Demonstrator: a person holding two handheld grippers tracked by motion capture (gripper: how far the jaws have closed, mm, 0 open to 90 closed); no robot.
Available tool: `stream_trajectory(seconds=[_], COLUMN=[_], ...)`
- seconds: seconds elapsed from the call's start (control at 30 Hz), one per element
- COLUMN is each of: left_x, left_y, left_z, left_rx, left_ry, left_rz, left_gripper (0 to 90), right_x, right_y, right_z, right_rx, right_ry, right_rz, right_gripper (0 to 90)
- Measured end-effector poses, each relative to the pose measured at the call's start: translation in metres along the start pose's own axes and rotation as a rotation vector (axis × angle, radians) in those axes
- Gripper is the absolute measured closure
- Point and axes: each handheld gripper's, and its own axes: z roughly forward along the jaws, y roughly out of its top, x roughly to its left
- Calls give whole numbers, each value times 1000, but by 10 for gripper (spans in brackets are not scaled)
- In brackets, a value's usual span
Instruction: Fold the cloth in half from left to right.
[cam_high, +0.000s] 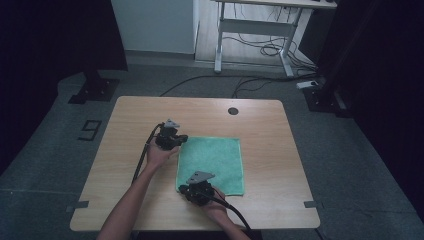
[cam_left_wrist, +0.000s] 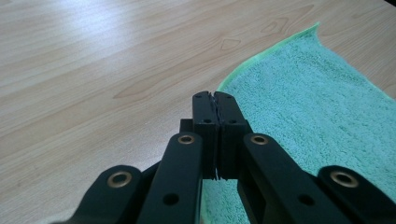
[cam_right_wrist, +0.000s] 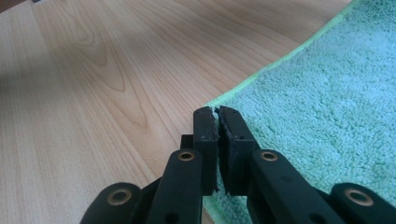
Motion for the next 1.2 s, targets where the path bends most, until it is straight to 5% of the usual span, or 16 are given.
stream_trajectory(seconds=[0.4, 0.6, 1.2], left_x=[-5, -3, 9], left_y=[8, 14, 12], left_z=[-17, -28, -35], left_rx=[-53, -47, -33], left_ry=[-2, 16, 34], left_rz=[-22, -12, -39], left_gripper=[884, 884, 885], right_x=[11, 20, 19], right_y=[8, 15, 17], right_z=[-16, -18, -20], right_rx=[-68, -60, -88], right_ry=[17, 21, 34], right_rz=[-34, -95, -78], right_gripper=[852, 849, 849])
